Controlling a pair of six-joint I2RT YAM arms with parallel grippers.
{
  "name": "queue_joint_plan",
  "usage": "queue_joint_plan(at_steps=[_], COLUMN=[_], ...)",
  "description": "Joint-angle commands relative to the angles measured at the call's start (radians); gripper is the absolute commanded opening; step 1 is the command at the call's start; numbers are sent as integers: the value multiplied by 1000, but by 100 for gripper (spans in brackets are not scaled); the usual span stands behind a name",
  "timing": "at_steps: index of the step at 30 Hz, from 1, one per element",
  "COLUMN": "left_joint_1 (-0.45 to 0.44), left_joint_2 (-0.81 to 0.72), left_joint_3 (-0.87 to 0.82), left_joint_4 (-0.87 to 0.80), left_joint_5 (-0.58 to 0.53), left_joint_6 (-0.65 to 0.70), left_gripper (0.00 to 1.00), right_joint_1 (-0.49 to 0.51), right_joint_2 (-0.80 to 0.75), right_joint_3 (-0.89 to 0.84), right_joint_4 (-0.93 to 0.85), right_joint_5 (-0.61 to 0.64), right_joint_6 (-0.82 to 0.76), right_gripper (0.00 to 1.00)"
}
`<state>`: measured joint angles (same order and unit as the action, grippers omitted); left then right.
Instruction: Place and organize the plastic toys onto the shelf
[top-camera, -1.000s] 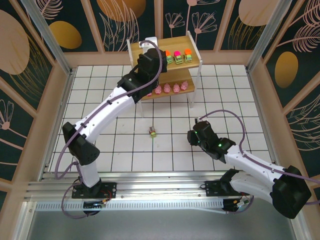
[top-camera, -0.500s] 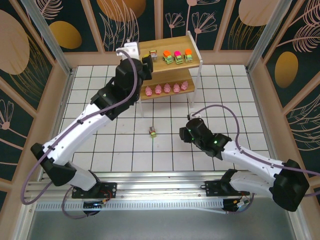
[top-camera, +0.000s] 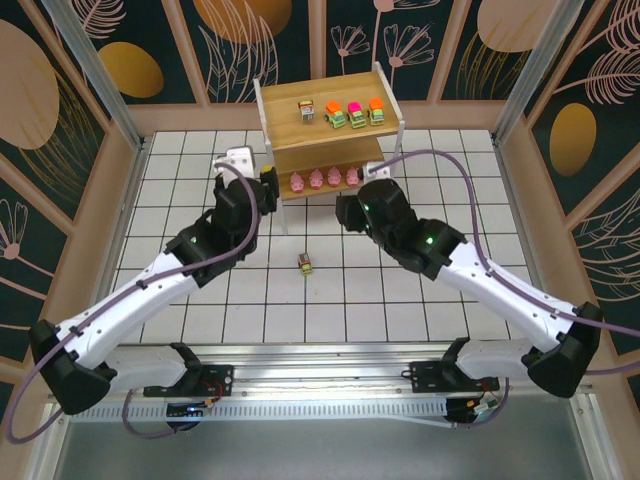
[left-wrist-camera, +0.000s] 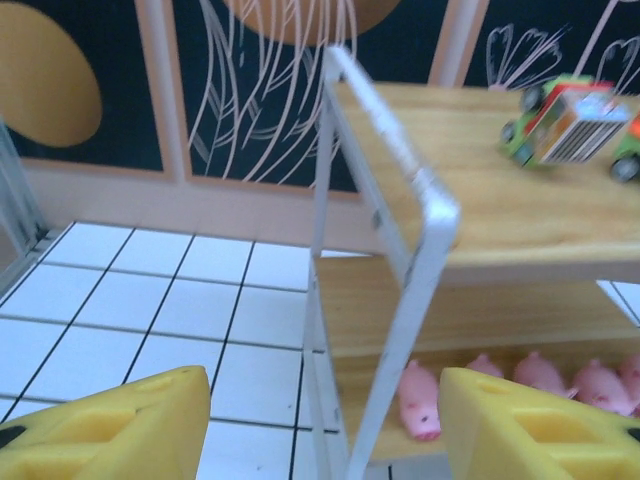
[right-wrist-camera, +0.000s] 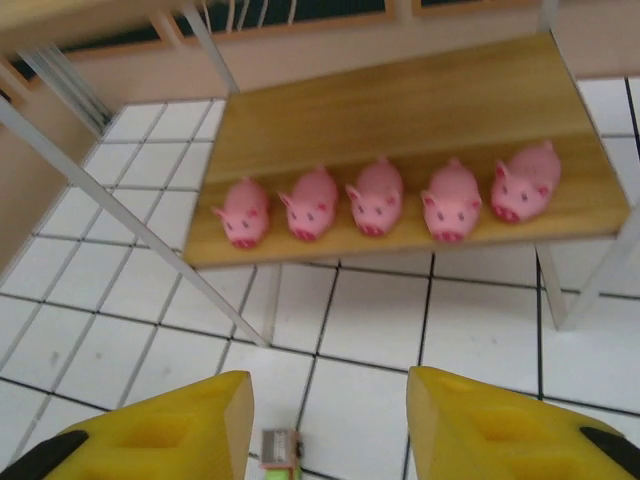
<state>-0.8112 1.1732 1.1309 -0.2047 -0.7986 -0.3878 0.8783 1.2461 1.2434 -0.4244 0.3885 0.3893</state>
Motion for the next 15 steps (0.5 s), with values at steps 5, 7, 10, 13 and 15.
queue_joint_plan(at_steps=[5, 7, 10, 13, 15], left_joint_1=[52, 70, 93, 116, 127], left_joint_2=[-76, -74, -64, -53, -42], left_joint_3=[-209, -257, -325, -388, -420], left_joint_4=[109, 135, 187, 251, 287], left_joint_5=[9, 30, 54, 73, 92], left_joint_6=[-81, -85, -86, -84, -89], left_gripper=[63, 63, 64, 64, 64], right_joint_1=[34, 37, 37, 37, 37], right_joint_2=[172, 240, 336, 433, 497], right_joint_3=[325, 425, 563, 699, 789], right_joint_4=[-81, -103, -143, -181, -209], right_joint_5=[93, 111, 140, 168, 193], right_joint_6=[-97, -114, -137, -163, -181], right_gripper=[49, 50, 50, 51, 52])
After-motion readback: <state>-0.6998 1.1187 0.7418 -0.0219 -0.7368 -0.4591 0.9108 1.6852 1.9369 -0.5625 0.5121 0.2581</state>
